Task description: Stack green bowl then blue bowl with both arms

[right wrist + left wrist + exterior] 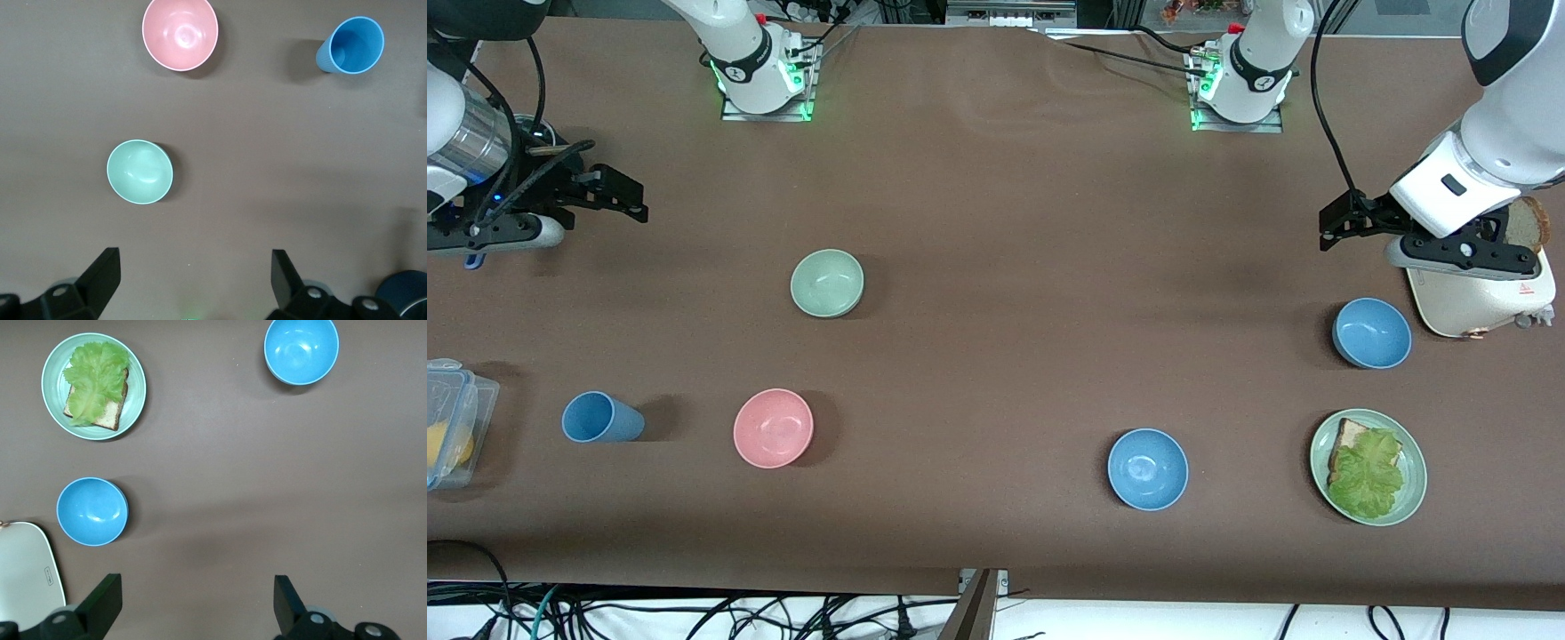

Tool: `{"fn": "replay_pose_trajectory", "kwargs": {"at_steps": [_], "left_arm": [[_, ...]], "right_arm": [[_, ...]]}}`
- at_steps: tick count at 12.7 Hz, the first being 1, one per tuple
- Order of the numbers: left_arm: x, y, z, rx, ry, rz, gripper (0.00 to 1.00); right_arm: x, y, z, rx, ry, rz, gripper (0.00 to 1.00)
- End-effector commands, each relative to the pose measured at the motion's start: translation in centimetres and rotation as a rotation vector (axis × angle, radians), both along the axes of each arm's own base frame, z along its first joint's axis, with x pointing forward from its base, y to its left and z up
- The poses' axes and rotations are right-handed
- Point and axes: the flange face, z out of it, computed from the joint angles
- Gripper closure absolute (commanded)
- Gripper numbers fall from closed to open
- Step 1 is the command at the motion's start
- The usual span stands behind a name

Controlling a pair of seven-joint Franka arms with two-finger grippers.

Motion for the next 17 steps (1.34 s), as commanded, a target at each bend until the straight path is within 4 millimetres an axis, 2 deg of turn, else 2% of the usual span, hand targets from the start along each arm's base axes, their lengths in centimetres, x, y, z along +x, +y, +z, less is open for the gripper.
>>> {"fn": "replay_pose_trajectory", "kwargs": {"at_steps": [1, 14, 17], "left_arm": [[-0.08, 0.17, 0.23, 0.016, -0.011, 0.0, 0.0], [-0.13, 0.16, 0.19, 0.015, -0.006, 0.002, 0.0], [-0.13, 0.16, 0.19, 0.015, -0.006, 0.002, 0.0]], "right_arm": [[0.56, -0.3, -0.01, -0.013, 0.006, 0.009, 0.0], [0.69, -0.13, -0.1, 0.003, -0.003, 0.008, 0.0], [0.66, -0.13, -0.88, 0.002, 0.01, 0.006, 0.0]]}}
